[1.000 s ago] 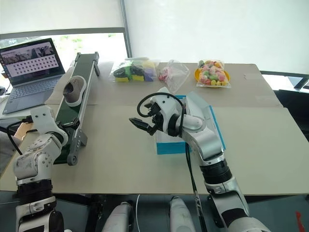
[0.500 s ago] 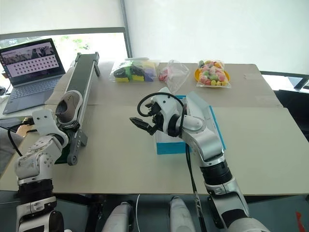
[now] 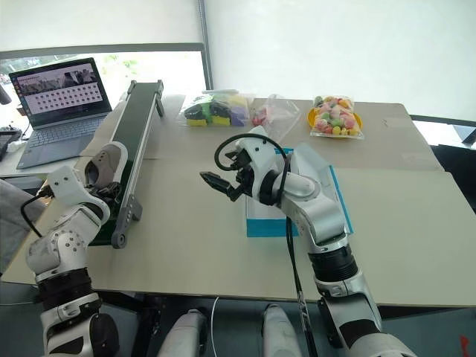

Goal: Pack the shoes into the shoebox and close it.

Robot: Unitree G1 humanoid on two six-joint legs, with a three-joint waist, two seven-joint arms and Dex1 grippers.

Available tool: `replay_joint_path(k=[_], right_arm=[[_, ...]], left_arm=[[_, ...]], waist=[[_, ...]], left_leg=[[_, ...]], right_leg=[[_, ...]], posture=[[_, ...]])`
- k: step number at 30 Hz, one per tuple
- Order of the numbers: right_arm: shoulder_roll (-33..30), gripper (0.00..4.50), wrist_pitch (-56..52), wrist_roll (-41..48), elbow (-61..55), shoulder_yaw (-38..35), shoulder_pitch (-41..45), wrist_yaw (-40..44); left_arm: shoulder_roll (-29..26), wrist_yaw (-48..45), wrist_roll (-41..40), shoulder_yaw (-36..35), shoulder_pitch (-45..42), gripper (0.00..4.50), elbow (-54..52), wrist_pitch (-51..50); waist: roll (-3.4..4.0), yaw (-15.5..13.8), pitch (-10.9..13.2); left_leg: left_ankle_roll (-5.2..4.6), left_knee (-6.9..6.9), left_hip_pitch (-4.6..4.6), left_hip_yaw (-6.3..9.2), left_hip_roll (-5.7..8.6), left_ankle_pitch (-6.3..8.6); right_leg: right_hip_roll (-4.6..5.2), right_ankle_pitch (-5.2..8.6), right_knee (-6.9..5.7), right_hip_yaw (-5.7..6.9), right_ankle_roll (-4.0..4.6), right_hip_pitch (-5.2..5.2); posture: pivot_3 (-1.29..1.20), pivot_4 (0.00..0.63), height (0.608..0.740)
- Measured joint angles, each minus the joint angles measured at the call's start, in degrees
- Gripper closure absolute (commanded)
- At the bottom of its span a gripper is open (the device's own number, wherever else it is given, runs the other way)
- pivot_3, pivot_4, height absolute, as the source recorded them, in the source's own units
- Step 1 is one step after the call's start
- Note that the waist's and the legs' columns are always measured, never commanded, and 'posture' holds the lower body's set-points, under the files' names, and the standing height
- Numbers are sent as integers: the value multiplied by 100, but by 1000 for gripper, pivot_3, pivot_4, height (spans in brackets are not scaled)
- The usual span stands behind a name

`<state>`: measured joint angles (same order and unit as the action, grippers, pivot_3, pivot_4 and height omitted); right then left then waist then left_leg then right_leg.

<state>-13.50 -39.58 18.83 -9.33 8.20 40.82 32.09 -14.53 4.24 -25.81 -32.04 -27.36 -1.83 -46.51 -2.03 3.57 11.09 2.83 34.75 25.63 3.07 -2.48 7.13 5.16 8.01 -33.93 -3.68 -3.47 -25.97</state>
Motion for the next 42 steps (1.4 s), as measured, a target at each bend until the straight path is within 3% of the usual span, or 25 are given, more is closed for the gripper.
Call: replay_joint_path(k=[5,10,13,17,26,42], right_arm=[[215,0,-317,220,45,-323,117,-265],[1348,0,-2148,1903,325,-2273,635,-1587],[1703,0,-3116,2966,343,-3229,943,-2256],[1855,0,-4015,3926,384,-3845,1014,-3205],[1863,0,-4472,4381,395,-3799,878,-4279],[1864,0,-3274,4248,1568,-3107,769,-3978]], left_arm=[[135,-470,-252,367,162,1956,-823,352],[412,-897,-741,1042,852,1956,-1938,295],[415,-913,-851,1216,1117,1956,-2198,129],[418,-911,-1019,1472,1219,1956,-2386,-24],[412,-978,-1261,1733,1111,1956,-2392,-28],[290,-1268,-1718,1974,1004,1956,-2430,-41]], waist=[[-2,11,-1],[-2,36,-1],[-2,43,-1],[-1,43,-1],[-1,55,0],[0,61,0]], left_leg=[[1,2,3,-1,-4,-4],[-13,8,4,-2,-11,-15],[-10,7,4,0,-20,-12],[-4,7,15,0,-21,-8],[-44,8,24,0,-21,-33],[-49,8,32,0,-21,-36]], right_leg=[[-4,1,-3,-1,-1,-5],[-9,1,-7,-3,-1,-5],[-18,1,-5,-3,1,-4],[-18,1,10,-3,1,-3],[-19,1,25,-2,1,-5],[-19,1,32,-2,1,-5]], posture=[[0,150,740],[0,150,740],[0,150,740],[0,150,740],[0,150,740],[0,150,740]])
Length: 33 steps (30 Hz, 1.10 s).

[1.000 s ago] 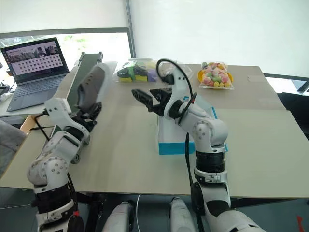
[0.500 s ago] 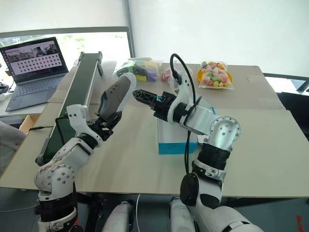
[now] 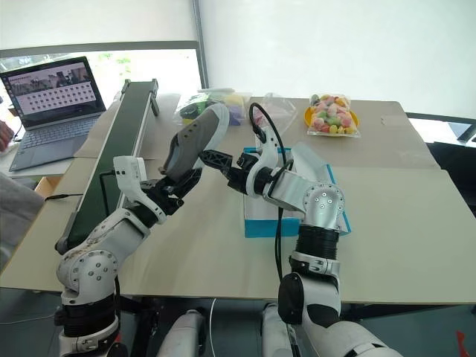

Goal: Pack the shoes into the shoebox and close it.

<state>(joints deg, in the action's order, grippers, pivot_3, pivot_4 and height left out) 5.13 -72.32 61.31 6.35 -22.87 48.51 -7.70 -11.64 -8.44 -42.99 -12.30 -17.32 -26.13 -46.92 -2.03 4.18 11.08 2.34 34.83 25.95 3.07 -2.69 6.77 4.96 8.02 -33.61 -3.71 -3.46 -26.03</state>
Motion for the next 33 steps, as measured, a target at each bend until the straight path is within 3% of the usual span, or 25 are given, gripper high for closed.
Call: replay_joint_path(k=[12,15,21,25,32,33], right_arm=[[5,0,633,303,103,61,68,-23],[7,801,749,317,103,204,69,-43],[8,2946,955,426,99,421,68,-146],[8,4104,1046,431,99,508,68,-238],[7,4104,1129,478,94,558,68,-364],[7,4137,1154,491,92,558,68,-368]], left_arm=[[-89,-7,-93,57,12,1956,-5,-69],[-106,-8,-120,102,12,1963,-5,-83],[-163,-16,-122,108,12,1963,-6,-66],[-210,-31,-104,129,11,1963,-7,-42],[-263,-131,59,237,-14,1963,63,86],[-262,-154,86,238,-21,1064,82,133]], waist=[[0,-1,0],[1,0,0],[1,-3,0],[1,-3,1],[1,-6,1],[1,-6,1]], left_leg=[[-1,-1,3,0,0,0],[-1,-2,3,0,0,0],[-1,-1,7,0,0,0],[-1,-1,8,0,0,0],[0,-2,10,0,-1,0],[0,-2,11,0,-1,0]], right_leg=[[0,0,5,0,0,0],[0,0,5,0,0,-2],[0,0,8,0,0,-3],[0,0,10,0,0,-3],[0,0,11,0,0,-4],[0,0,12,1,0,-4]], posture=[[0,150,740],[0,150,740],[0,150,740],[0,150,740],[0,150,740],[0,150,740]])
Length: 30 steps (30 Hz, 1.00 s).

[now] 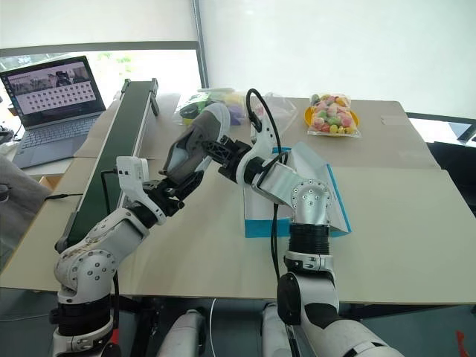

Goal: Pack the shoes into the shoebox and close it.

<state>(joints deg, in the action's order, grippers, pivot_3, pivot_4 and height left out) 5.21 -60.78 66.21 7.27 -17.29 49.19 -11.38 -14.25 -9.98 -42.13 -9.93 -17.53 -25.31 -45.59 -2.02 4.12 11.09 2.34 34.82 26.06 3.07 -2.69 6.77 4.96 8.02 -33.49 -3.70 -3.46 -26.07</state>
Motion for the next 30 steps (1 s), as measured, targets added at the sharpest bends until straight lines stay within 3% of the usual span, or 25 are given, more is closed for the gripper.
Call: replay_joint_path(k=[3,4,9,15,18,24,30], right_arm=[[-1,4137,77,94,-74,-5,0,-48],[-2,4137,112,140,-101,-10,0,-87],[-257,4137,268,197,-136,-188,218,-388],[-2049,4137,-720,434,262,-612,658,-897],[-2544,4137,-1356,400,605,-571,657,-948],[-3446,4137,-2373,-428,883,260,539,-350],[-3844,4137,-2279,-1462,1083,1188,249,606]], left_arm=[[-12,-150,87,101,-40,80,42,160],[-16,-192,139,146,-60,26,43,178],[-185,-436,337,272,-85,26,161,336],[-806,-1144,431,416,68,26,222,399],[-878,-1348,517,533,85,26,266,421],[-794,-1480,643,763,84,26,304,448],[-723,-1535,763,883,91,26,317,450]], waist=[[0,-1,0],[0,-1,0],[5,0,3],[6,-48,4],[8,-15,5],[11,-15,7],[11,-18,7]], left_leg=[[0,0,3,0,0,0],[0,0,4,0,0,0],[-1,-1,13,0,0,0],[0,1,31,-9,0,0],[-5,1,32,-23,2,-3],[-13,0,31,-19,1,-8],[-14,7,31,-21,3,-9]], right_leg=[[0,0,2,0,0,-1],[0,0,3,0,0,-1],[0,0,9,0,0,-9],[7,0,41,0,1,1],[16,0,42,-1,1,-3],[11,0,39,-1,0,-6],[11,-1,39,-7,-1,-1]], posture=[[0,150,740],[0,150,740],[0,150,740],[0,150,740],[0,150,740],[0,150,740],[0,150,740]])
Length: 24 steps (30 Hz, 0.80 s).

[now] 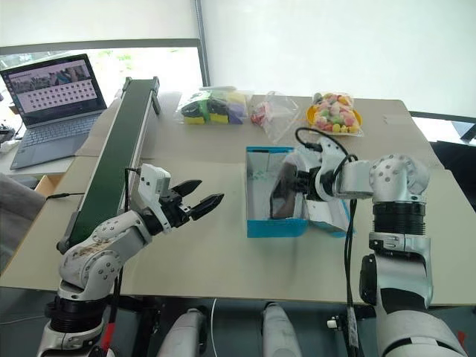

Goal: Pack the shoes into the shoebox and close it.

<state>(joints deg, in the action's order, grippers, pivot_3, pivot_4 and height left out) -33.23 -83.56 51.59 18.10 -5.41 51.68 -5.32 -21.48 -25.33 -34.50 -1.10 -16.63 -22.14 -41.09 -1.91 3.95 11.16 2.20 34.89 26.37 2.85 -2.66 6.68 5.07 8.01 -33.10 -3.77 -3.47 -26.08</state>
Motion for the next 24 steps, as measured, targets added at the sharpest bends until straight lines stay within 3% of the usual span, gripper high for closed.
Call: replay_joint_path(k=[5,7,13,20,24], right_arm=[[-40,4137,260,-756,261,518,6,778],[48,3227,312,-935,346,542,38,930],[539,1413,312,-1296,549,272,274,1070],[735,1413,493,-1702,239,115,702,1134],[734,1413,1062,-1964,-595,337,853,1419]], left_arm=[[43,-11,47,3,7,26,-1,0],[45,-14,58,4,19,0,-1,0],[47,-12,73,-5,83,0,-4,-1],[54,27,100,-56,88,0,-3,5],[186,356,329,-276,66,0,121,273]], waist=[[0,7,0],[0,2,0],[0,1,0],[1,-1,0],[2,4,1]], left_leg=[[-1,0,0,1,0,0],[-1,1,0,1,0,-1],[-3,4,0,2,0,-2],[-4,3,0,1,0,-3],[-4,3,-1,1,-1,-3]], right_leg=[[-3,-1,-1,0,-2,-1],[-3,-2,-3,0,-4,0],[-5,-6,-6,-1,-11,0],[-4,-7,-7,-2,-12,-1],[-6,-8,-10,-1,-13,-1]], posture=[[0,150,740],[0,150,740],[0,150,740],[0,150,740],[0,150,740]])
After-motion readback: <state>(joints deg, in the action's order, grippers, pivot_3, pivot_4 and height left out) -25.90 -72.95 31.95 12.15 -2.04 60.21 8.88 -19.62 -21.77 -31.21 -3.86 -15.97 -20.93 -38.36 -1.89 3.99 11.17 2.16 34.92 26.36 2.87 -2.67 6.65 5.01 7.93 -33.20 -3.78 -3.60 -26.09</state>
